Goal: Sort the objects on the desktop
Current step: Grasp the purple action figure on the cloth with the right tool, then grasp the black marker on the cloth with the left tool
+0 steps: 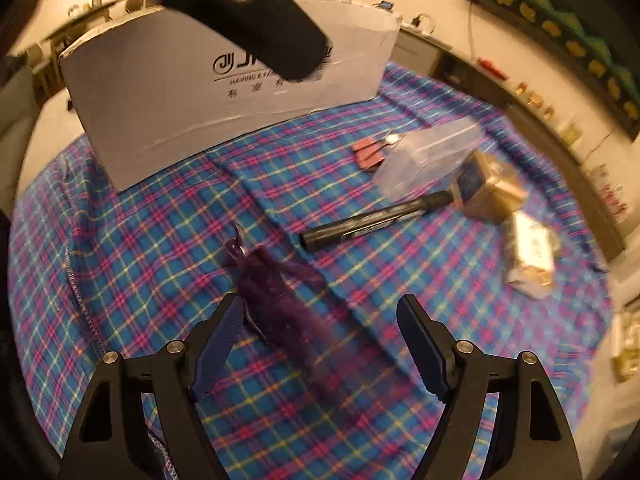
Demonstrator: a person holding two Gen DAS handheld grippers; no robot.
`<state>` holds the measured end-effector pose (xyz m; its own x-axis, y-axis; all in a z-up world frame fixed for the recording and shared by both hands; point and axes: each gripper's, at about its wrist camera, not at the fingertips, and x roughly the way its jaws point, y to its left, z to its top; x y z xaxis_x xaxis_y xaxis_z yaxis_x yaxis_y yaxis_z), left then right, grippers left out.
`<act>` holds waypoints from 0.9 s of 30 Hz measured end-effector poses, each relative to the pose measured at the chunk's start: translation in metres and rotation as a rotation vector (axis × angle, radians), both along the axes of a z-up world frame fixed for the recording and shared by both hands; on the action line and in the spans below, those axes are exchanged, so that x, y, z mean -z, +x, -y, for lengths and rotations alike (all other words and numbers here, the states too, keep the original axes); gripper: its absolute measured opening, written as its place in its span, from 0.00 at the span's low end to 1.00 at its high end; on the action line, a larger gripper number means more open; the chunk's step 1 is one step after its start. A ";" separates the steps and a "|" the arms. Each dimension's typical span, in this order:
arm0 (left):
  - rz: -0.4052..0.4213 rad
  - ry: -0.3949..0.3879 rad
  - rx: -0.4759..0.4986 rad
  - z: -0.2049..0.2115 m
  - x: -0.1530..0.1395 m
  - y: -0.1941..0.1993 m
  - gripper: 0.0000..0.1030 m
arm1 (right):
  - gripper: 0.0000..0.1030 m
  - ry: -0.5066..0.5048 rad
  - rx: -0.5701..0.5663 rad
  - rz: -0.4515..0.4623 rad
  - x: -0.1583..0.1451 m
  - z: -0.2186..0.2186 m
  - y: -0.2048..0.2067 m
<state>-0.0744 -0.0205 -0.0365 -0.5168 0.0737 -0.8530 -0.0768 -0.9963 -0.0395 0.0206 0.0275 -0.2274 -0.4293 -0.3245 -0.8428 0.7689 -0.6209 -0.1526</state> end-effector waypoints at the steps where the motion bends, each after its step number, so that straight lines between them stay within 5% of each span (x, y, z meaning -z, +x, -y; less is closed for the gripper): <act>1: 0.008 0.007 -0.004 -0.002 0.004 -0.005 0.41 | 0.67 -0.029 0.001 0.022 0.000 -0.003 -0.002; 5: 0.045 0.055 -0.008 -0.005 0.021 -0.020 0.41 | 0.16 -0.063 0.023 0.102 -0.004 -0.015 -0.009; 18: 0.134 0.000 0.033 -0.045 0.083 -0.053 0.40 | 0.16 -0.177 0.163 0.261 -0.009 -0.073 -0.016; 20: 0.103 -0.035 0.021 -0.047 0.084 -0.054 0.33 | 0.16 -0.183 0.180 0.258 -0.011 -0.079 -0.017; 21: 0.093 -0.038 0.024 -0.047 0.083 -0.055 0.14 | 0.16 -0.190 0.190 0.257 -0.012 -0.083 -0.019; 27: 0.073 -0.007 0.025 -0.045 0.076 -0.046 0.13 | 0.16 -0.230 0.232 0.257 -0.022 -0.092 -0.023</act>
<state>-0.1204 0.0250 -0.1129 -0.4509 0.0797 -0.8890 -0.0993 -0.9943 -0.0387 -0.0019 0.1200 -0.2058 -0.2984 -0.4361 -0.8490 0.5993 -0.7779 0.1890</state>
